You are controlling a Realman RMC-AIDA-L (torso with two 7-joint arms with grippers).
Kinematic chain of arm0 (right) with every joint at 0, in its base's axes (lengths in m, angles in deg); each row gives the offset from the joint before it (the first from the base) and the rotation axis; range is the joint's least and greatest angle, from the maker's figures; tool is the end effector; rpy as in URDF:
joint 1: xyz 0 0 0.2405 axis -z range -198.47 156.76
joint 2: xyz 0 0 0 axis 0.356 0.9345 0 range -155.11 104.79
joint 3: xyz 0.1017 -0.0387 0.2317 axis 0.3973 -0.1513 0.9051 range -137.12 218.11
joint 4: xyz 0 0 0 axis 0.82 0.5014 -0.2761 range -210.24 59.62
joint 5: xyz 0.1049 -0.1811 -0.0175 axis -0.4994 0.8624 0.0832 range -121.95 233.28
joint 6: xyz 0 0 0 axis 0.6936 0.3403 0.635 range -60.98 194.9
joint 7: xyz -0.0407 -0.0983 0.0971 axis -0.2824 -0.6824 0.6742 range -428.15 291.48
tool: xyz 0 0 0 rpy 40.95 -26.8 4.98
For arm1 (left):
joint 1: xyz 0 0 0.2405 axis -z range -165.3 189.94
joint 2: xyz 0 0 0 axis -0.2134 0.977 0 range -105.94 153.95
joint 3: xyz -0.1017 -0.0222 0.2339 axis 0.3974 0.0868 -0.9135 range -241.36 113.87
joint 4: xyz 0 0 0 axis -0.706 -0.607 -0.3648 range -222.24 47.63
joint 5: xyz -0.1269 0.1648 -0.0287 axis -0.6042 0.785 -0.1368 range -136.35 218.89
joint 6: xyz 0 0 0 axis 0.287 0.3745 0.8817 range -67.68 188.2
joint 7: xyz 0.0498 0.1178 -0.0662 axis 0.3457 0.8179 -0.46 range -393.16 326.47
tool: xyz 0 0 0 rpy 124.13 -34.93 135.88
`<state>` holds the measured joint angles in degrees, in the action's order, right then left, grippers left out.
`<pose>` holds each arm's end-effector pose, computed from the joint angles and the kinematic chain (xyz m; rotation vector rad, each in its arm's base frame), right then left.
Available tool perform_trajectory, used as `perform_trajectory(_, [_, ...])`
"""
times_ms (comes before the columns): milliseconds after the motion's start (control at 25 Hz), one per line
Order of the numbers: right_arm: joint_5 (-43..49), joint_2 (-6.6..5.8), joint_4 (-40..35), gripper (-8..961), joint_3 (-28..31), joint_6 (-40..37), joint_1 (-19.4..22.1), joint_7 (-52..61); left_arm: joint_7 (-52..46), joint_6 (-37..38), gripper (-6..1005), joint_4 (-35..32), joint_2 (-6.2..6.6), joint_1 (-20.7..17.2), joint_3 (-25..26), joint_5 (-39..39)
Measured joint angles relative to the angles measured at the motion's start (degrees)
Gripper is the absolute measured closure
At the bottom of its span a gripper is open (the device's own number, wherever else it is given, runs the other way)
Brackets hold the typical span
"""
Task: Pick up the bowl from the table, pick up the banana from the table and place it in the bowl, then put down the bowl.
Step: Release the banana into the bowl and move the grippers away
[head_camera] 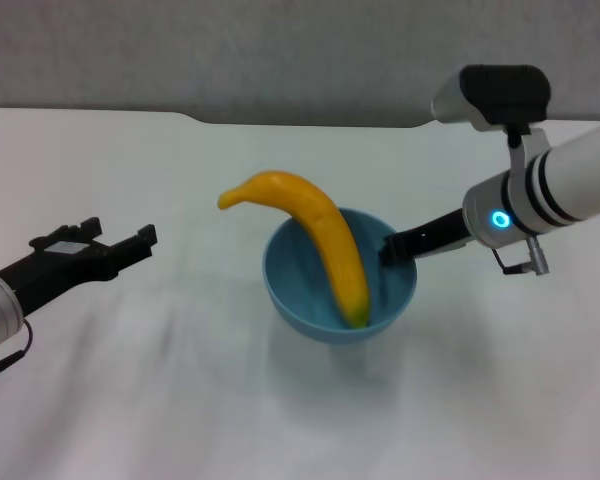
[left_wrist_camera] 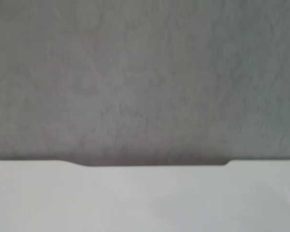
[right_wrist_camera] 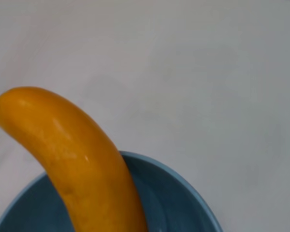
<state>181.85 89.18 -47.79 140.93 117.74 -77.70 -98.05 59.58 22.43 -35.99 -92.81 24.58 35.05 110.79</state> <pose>0.1790 0.4490 -0.0549 -2.3528 1.2936 -0.0451 -0.3012 0.3535 0.0088 -2.0134 -0.9438 -0.6230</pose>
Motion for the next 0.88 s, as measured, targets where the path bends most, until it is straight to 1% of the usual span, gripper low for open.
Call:
perform_trajectory(80, [-0.15, -0.05, -0.79, 920, 0.04, -0.90, -1.01, -0.26, -1.48, 0.32, 104, 0.01, 0.00, 0.57, 0.04, 2.04])
perform_trajectory(200, [-0.25, -0.18, -2.68, 919, 0.09, -2.86, -2.57, -0.74, -1.94, 0.44, 104, 0.02, 0.00, 1.18, 0.09, 2.49])
perform_trajectory(360, [-0.59, 0.22, -8.64, 918, 0.11, -5.99, -5.23, -2.72, -1.94, 1.16, 104, 0.01, -0.13, 2.09, 0.00, 2.52])
perform_trajectory(640, [-2.38, 0.86, -11.63, 917, -0.59, -7.83, -4.66, -3.51, -1.97, 1.61, 103, -0.40, -0.17, 2.69, -0.06, 2.43])
perform_trajectory(880, [-8.07, 1.30, -13.49, 915, -1.59, -8.36, -3.08, -7.17, -2.03, 1.67, 103, -0.48, -0.26, 2.78, -0.57, 2.22])
